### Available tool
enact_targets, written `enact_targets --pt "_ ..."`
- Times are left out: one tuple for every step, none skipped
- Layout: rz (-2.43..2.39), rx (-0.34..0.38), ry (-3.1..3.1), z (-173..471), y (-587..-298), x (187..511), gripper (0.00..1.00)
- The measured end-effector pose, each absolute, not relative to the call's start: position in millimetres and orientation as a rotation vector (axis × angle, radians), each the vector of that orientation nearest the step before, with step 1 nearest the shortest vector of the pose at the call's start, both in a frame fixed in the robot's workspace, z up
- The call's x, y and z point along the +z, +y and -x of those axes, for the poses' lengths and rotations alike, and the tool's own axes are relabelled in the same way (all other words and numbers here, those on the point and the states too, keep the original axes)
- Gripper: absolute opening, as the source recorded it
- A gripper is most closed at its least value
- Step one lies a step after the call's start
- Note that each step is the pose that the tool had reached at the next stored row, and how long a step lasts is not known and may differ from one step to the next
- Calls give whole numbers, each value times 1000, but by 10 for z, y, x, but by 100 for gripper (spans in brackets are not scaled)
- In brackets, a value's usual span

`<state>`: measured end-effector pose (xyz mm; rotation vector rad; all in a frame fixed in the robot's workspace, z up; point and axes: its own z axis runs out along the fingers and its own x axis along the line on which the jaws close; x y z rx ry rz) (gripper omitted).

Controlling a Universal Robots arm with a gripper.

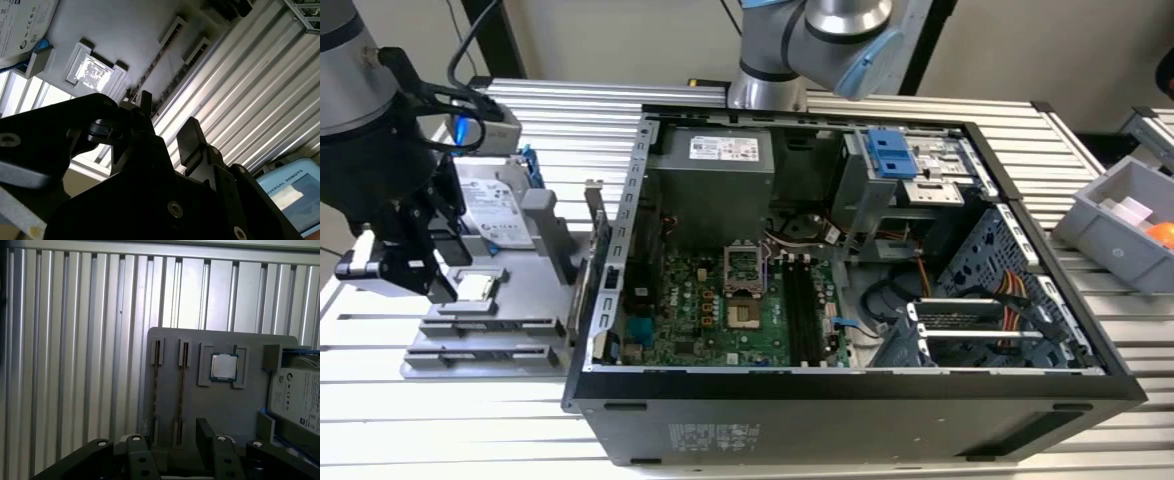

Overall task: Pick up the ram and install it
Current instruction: 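Pick up the ram and move it above insertion slot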

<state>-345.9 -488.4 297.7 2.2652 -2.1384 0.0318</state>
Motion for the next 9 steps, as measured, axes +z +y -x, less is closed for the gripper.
enact_targets --pt "-2265 32 -2138 3459 -4884 2973 100" --pt "-2265 32 -2138 3459 -4884 2970 100" --pt "-2265 32 -2138 3459 -4884 2967 100" --pt "-2265 33 -2138 3459 -4884 2964 100" --pt "-2265 33 -2138 3459 -4884 2960 100" --pt "-2265 33 -2138 3460 -4884 2957 100" --pt "-2265 33 -2138 3459 -4884 2954 100" --pt "-2265 33 -2138 3459 -4884 2952 100" --pt "-2265 33 -2138 3459 -4884 2948 100"
